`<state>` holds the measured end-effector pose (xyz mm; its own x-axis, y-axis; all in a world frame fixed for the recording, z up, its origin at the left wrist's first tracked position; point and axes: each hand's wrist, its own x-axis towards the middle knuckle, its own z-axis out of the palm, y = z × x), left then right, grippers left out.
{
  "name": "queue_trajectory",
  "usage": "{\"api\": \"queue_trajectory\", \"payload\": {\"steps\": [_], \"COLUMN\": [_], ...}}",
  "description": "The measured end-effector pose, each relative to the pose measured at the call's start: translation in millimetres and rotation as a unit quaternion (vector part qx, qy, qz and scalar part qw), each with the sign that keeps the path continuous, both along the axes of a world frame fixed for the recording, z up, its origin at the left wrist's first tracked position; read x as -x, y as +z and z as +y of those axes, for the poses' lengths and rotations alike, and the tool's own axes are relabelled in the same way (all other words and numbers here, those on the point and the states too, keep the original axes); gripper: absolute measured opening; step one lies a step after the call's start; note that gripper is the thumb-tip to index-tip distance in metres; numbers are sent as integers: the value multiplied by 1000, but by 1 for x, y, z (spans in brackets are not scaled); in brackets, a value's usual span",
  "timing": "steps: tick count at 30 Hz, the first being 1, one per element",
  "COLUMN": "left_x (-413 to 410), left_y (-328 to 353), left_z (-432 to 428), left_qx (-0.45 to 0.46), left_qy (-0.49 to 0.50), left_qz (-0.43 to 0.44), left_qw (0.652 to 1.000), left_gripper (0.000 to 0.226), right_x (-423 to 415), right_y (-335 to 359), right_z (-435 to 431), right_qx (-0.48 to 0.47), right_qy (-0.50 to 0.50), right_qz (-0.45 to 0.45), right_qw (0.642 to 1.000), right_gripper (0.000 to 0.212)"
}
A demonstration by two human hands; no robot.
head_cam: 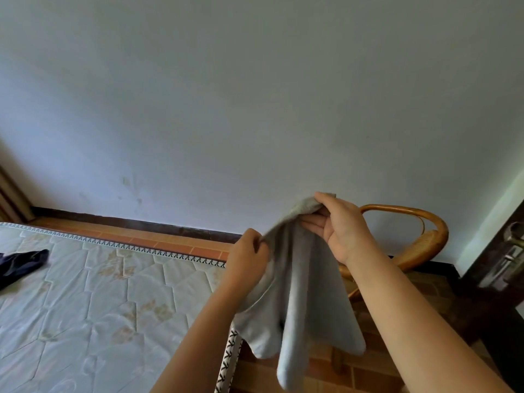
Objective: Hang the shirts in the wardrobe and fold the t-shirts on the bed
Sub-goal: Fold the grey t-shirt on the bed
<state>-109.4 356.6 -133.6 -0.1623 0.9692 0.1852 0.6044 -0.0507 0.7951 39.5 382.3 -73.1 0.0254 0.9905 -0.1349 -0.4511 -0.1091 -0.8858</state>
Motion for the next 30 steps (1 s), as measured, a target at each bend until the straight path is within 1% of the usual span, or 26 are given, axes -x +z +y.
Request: {"api": "queue_trajectory", "payload": {"steps": [1,2,4,6,7,9,11,12,14,18,22,24,26,28,29,30], "left_x": [2,3,1,-4,-8,-16,-22,-23,-22,-15,-4,0,2,3,4,4], "left_y": [4,8,13,14,15,17,19,20,19,13,5,1,-2,-5,-8,-11], "left_z": [1,2,2,0,-1,-5,-8,-9,-9,-10,-9,-10,-12,-14,-15,-16], "left_qx": [-5,-9,-21,-27,-22,-10,1,6,17,73,86,86,79,72,75,82], "left_qy": [-2,-8,-40,-88,-113,-156,-181,-183,-180,-173,-170,-168,-160,-157,-158,-163], "left_qz": [-24,-46,-76,-75,-73,-90,-117,-122,-140,-243,-235,-222,-216,-221,-217,-208], "left_qw": [1000,999,996,993,991,984,977,975,973,952,953,957,960,960,960,961], "left_gripper": [11,11,13,17,20,24,28,29,28,27,24,25,19,4,5,10], "right_x": [-3,-6,-8,-5,-4,1,6,7,6,-1,-2,-1,1,1,0,0], "right_y": [0,-1,-3,-5,-5,-6,-7,-7,-9,-18,-29,-31,-31,-32,-31,-30], "right_z": [0,0,-4,-11,-14,-21,-25,-26,-26,-21,-21,-21,-21,-23,-24,-25], "right_qx": [-1,-3,-23,-82,-122,-180,-197,-196,-185,-153,-141,-144,-147,-157,-167,-178], "right_qy": [-4,-2,10,30,54,141,216,234,242,272,295,291,280,247,228,212], "right_qz": [-13,-44,-156,-263,-311,-402,-477,-496,-507,-519,-543,-556,-569,-577,-576,-573], "right_qw": [1000,999,988,961,941,887,829,813,806,796,773,765,759,763,767,771], "right_gripper": [13,16,22,23,25,33,40,41,39,26,37,36,26,11,4,3]}}
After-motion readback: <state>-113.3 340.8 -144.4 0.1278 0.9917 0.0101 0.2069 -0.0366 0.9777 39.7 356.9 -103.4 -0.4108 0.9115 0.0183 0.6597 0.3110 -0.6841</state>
